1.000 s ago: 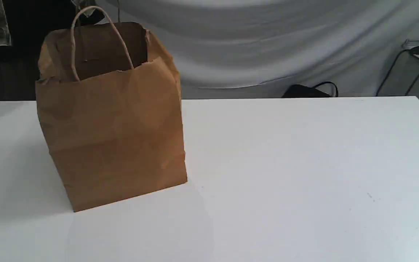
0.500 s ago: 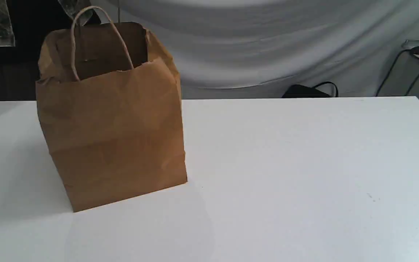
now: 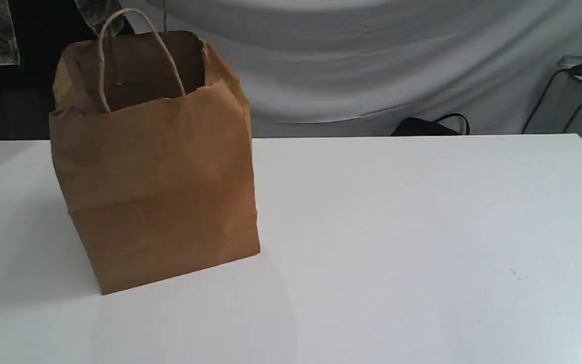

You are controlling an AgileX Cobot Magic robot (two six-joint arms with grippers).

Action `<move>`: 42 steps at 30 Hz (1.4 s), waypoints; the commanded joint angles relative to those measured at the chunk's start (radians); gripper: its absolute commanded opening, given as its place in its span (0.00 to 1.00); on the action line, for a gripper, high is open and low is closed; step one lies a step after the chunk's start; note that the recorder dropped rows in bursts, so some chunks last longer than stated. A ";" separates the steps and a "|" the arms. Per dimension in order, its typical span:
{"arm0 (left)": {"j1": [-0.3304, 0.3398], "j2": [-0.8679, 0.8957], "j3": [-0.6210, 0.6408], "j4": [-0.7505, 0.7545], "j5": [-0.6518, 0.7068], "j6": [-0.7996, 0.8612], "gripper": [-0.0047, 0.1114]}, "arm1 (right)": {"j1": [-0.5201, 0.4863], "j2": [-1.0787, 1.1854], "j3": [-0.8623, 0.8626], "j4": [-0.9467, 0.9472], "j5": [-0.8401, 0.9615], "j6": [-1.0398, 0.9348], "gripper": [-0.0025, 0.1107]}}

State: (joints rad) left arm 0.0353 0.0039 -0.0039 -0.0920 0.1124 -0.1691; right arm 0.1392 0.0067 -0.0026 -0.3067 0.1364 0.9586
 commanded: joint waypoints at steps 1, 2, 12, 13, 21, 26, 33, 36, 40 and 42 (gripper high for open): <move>-0.004 -0.004 0.004 0.003 -0.003 -0.010 0.04 | 0.002 -0.007 0.003 0.015 -0.045 -0.234 0.38; -0.004 -0.004 0.004 0.003 -0.003 -0.010 0.04 | 0.002 -0.007 0.003 0.061 -0.039 -0.373 0.38; -0.004 -0.004 0.004 0.003 -0.003 -0.010 0.04 | 0.002 -0.007 0.003 0.431 0.076 -1.050 0.38; -0.004 -0.004 0.004 0.003 -0.003 -0.010 0.04 | 0.002 -0.007 0.003 0.418 0.076 -1.031 0.38; -0.004 -0.004 0.004 0.003 -0.003 -0.010 0.04 | 0.000 -0.007 0.003 0.247 0.122 -0.898 0.38; -0.004 -0.004 0.004 0.003 -0.003 -0.010 0.04 | 0.000 -0.007 0.003 0.187 0.177 -0.898 0.38; -0.004 -0.004 0.004 0.003 -0.003 -0.010 0.04 | 0.000 -0.007 0.003 0.185 0.180 -0.892 0.38; -0.004 -0.004 0.004 0.003 -0.003 -0.010 0.04 | 0.000 -0.007 0.003 0.185 0.176 -0.892 0.38; -0.004 -0.004 0.004 0.003 -0.003 -0.010 0.04 | 0.000 -0.007 0.003 0.185 0.176 -0.892 0.38; -0.004 -0.004 0.004 0.003 -0.003 -0.010 0.04 | 0.000 -0.007 0.003 0.185 0.176 -0.892 0.38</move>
State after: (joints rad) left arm 0.0353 0.0039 -0.0039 -0.0920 0.1124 -0.1691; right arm 0.1392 0.0067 -0.0026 -0.1112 0.3135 0.0667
